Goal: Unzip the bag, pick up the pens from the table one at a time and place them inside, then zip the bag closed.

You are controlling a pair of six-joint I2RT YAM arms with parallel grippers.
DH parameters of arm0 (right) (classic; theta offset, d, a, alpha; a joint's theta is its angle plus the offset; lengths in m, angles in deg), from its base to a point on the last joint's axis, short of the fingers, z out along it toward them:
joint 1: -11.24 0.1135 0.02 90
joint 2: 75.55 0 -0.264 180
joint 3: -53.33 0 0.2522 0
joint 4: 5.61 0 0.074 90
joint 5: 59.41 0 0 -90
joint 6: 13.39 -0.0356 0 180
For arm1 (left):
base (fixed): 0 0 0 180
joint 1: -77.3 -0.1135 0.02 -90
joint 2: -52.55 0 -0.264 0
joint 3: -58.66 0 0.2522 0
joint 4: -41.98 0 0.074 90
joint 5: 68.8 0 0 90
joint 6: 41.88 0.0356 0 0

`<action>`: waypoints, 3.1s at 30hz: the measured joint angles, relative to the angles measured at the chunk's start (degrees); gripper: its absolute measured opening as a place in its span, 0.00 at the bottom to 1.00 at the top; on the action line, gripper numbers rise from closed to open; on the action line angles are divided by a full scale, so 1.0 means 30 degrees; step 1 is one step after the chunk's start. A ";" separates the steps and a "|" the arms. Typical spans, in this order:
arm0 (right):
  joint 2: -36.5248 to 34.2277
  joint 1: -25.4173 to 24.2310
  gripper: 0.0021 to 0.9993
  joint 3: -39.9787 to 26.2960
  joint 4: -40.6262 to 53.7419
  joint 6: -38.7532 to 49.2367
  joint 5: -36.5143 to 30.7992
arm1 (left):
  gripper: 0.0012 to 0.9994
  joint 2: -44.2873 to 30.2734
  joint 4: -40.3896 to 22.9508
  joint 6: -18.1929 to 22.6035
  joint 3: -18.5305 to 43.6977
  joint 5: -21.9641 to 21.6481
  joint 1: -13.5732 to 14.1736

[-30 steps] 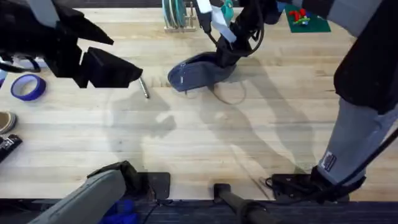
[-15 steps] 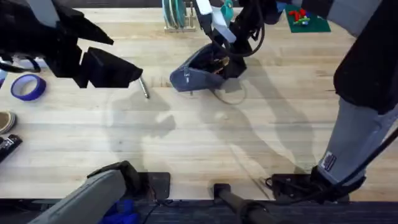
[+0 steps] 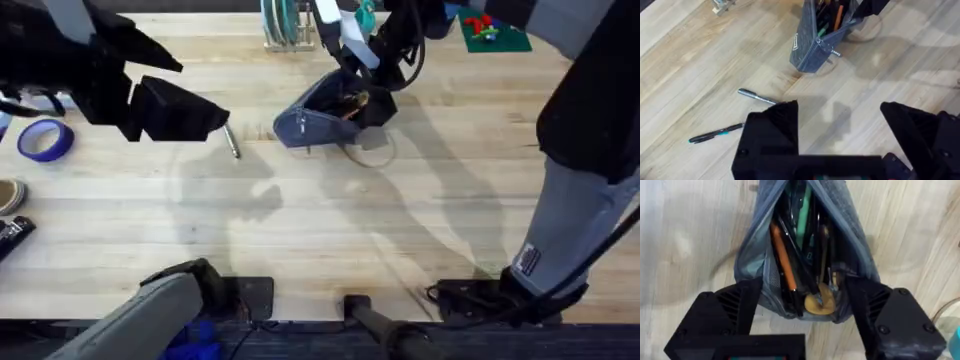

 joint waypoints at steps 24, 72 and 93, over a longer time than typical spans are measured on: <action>0.2264 0.0100 1.00 0.0000 -0.0091 -0.1940 -0.0040 | 1.00 0.0000 0.0015 0.0000 0.0000 -0.0006 0.0000; 0.9983 -0.1319 1.00 0.0000 0.2521 -1.5702 -0.1574 | 1.00 0.0000 -0.0641 -0.0132 0.0000 -0.0006 0.0000; 1.1632 -0.1319 1.00 0.2274 0.5201 -1.9389 -0.1573 | 1.00 0.0000 -0.0626 -0.1535 0.0000 -0.0013 0.0000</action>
